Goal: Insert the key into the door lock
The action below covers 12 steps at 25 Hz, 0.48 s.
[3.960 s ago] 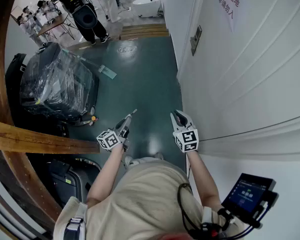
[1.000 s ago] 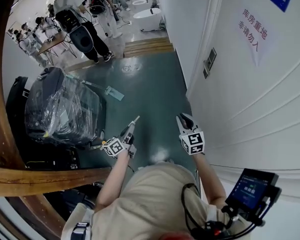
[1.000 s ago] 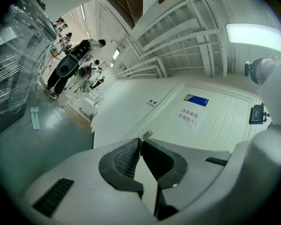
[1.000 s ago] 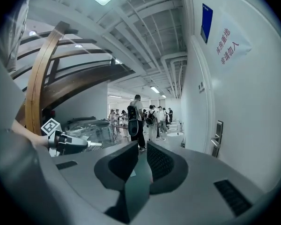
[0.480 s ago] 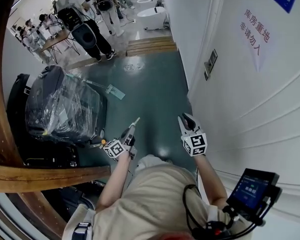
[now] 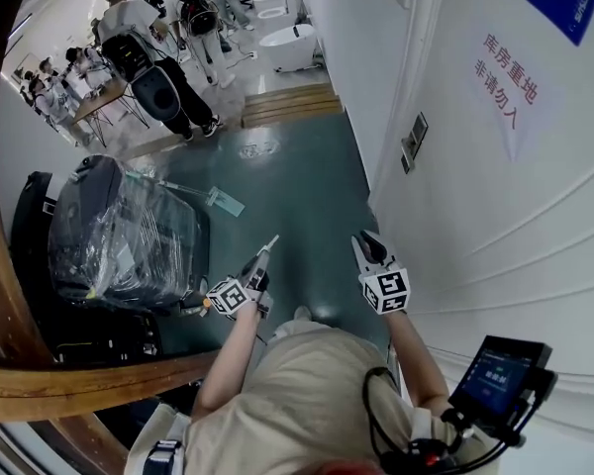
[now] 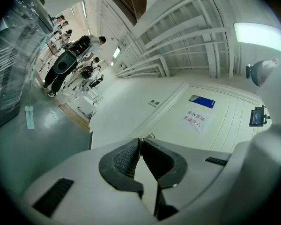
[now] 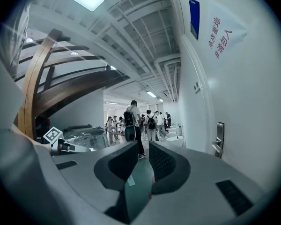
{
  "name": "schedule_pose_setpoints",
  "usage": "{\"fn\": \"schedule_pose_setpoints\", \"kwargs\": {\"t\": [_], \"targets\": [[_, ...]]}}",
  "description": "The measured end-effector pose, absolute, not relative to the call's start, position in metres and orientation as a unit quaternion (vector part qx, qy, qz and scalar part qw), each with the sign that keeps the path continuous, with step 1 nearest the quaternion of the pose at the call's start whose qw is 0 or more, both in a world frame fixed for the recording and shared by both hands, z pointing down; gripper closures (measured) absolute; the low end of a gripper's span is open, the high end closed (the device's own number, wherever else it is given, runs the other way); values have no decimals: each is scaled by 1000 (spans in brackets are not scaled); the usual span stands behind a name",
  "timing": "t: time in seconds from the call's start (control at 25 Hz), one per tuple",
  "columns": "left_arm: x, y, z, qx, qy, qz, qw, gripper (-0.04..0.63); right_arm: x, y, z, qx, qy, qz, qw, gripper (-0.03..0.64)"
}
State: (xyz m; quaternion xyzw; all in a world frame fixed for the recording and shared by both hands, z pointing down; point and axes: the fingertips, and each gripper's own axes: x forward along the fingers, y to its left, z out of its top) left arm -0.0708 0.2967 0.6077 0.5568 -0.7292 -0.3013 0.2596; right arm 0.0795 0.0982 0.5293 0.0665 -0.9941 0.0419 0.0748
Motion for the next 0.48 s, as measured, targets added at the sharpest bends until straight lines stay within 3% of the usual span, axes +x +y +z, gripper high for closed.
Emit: {"fn": "schedule_pose_setpoints", "kwargs": {"t": [0.48], "targets": [[-149,271,600,581,-709,-308,255,561,5,87,523,84,-992,63,65,555]]}}
